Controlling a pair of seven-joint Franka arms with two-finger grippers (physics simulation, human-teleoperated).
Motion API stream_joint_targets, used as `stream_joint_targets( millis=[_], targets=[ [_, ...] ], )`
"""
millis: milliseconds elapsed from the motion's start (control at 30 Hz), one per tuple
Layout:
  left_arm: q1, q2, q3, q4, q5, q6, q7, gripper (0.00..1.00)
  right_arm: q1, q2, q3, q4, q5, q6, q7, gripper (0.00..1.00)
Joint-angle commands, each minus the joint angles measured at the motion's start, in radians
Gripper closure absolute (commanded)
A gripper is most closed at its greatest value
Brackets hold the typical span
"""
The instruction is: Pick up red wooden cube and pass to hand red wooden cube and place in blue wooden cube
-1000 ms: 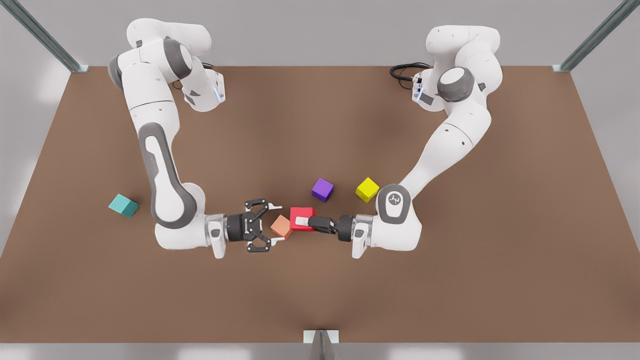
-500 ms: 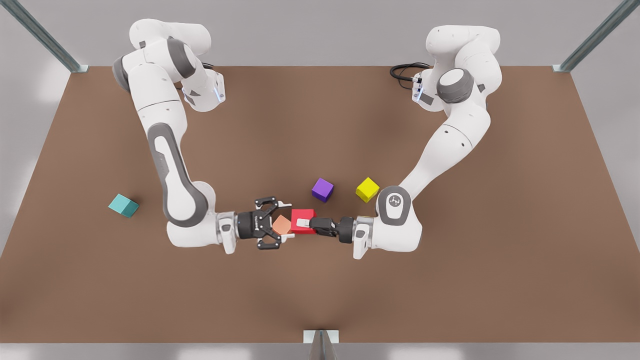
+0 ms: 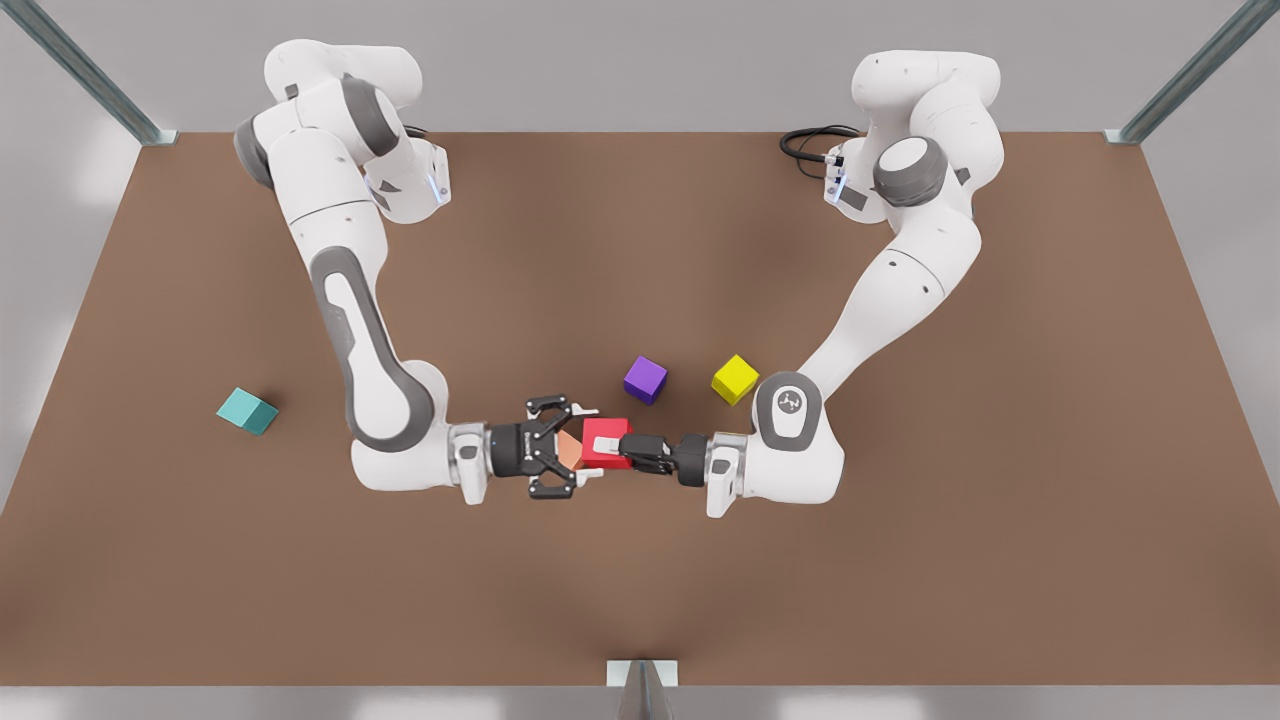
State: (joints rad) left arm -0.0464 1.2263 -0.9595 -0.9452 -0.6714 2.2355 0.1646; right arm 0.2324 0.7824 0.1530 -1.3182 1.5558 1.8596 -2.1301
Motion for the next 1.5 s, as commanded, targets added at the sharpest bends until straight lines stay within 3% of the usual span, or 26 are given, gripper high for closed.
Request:
stream_joint_targets(
  millis=[0, 467, 600, 700, 800, 867, 900, 1300, 1367, 1433, 1467],
  targets=[
    [-0.004, -0.002, -0.001, 0.000, -0.010, 0.003, 0.050, 0.35, 0.004, 0.003, 0.000, 0.000, 0.003, 0.023, -0.034, 0.02],
    [-0.006, -0.004, -0.001, 0.000, -0.010, 0.009, 0.044, 0.35, 0.031, 0.024, 0.000, 0.002, 0.020, 0.053, -0.034, 0.03],
    [-0.006, -0.005, -0.001, 0.000, -0.010, 0.009, 0.044, 0.35, 0.031, 0.026, 0.006, 0.002, 0.021, 0.053, -0.037, 0.37],
    [-0.007, -0.004, -0.001, 0.000, -0.010, 0.009, 0.046, 0.35, 0.031, 0.026, 0.007, 0.002, 0.021, 0.053, -0.037, 0.48],
    [-0.007, -0.004, -0.001, 0.000, -0.010, 0.009, 0.049, 0.35, 0.031, 0.026, 0.007, 0.002, 0.021, 0.053, -0.036, 0.49],
    [-0.007, -0.004, -0.001, -0.001, -0.010, 0.009, 0.047, 0.18, 0.030, 0.026, 0.007, 0.002, 0.021, 0.052, -0.036, 0.49],
    [-0.007, -0.004, 0.001, -0.001, -0.010, 0.010, 0.044, 0.00, 0.030, 0.026, 0.007, 0.002, 0.021, 0.052, -0.036, 0.49],
    [0.034, -0.013, -0.001, -0.010, -0.011, -0.004, 0.026, 0.00, 0.004, 0.024, 0.005, 0.001, -0.003, 0.038, -0.036, 0.49],
    [0.100, -0.016, -0.002, -0.014, -0.007, -0.100, 0.030, 0.00, -0.030, 0.020, -0.001, 0.002, -0.072, 0.010, -0.036, 0.49],
    [0.252, -0.024, 0.005, -0.015, 0.061, -0.341, 0.027, 0.00, -0.105, 0.011, -0.003, 0.002, -0.266, -0.051, -0.016, 0.49],
    [0.324, -0.100, 0.021, -0.012, 0.333, -0.535, -0.068, 0.00, -0.151, 0.003, -0.003, 0.002, -0.396, -0.085, -0.002, 0.49]
  ],
)
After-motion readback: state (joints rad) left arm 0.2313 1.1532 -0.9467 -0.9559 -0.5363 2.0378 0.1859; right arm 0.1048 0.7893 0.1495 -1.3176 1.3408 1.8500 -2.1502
